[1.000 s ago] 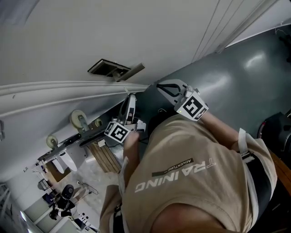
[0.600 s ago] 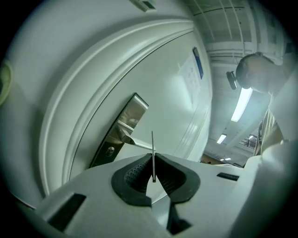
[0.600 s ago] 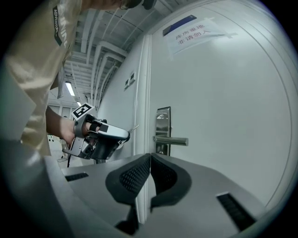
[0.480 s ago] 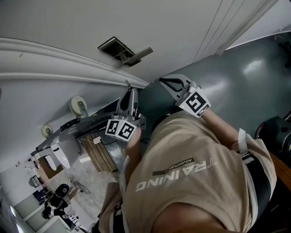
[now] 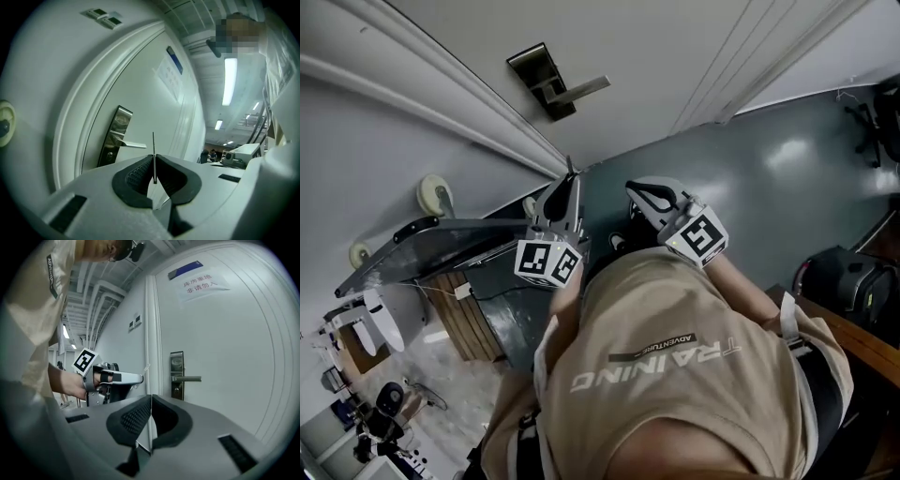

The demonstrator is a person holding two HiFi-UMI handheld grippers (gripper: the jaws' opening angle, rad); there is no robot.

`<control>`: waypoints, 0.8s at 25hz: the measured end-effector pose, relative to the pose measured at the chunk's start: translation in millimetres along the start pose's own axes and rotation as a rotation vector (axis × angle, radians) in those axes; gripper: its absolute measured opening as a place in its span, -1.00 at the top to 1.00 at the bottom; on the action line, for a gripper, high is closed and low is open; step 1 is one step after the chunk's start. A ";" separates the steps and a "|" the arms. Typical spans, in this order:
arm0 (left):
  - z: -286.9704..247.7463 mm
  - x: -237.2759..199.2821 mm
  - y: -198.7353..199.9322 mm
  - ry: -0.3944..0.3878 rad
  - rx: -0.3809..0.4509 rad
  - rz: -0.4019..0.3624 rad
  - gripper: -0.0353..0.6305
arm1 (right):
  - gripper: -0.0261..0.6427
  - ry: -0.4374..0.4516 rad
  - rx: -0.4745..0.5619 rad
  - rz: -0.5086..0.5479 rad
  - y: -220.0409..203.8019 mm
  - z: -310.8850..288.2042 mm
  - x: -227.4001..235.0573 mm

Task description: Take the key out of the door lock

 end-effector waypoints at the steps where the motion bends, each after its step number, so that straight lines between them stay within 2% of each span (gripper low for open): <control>1: 3.6 4.7 -2.5 -0.003 -0.007 -0.022 0.82 | 0.88 -0.016 0.003 -0.011 1.4 4.3 -1.6; 4: 9.8 6.3 -14.9 0.007 -0.042 -0.078 0.82 | 0.88 -0.061 0.016 -0.029 3.1 15.3 -4.6; 7: 13.4 6.2 -22.1 0.010 -0.050 -0.061 0.82 | 0.88 -0.065 -0.004 -0.037 -3.0 23.6 -14.0; 10: 20.1 14.1 -17.9 0.024 -0.031 -0.077 0.82 | 0.88 -0.044 -0.030 -0.033 -6.0 25.4 -19.7; 17: 27.2 16.4 -17.4 0.069 -0.014 -0.096 0.82 | 0.88 0.007 0.054 0.120 29.3 7.5 -15.7; 20: 20.6 19.4 -11.9 0.085 -0.010 -0.108 0.82 | 0.88 0.016 0.097 0.127 35.1 9.3 -9.2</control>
Point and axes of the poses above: the fingertips, and each gripper's own axes: z backward along the fingers, x to its right, y out of its top, the point moved 6 cm from there along z, backward along the fingers, and after that the axes turned 8 degrees about -x, right-handed, at the moved point
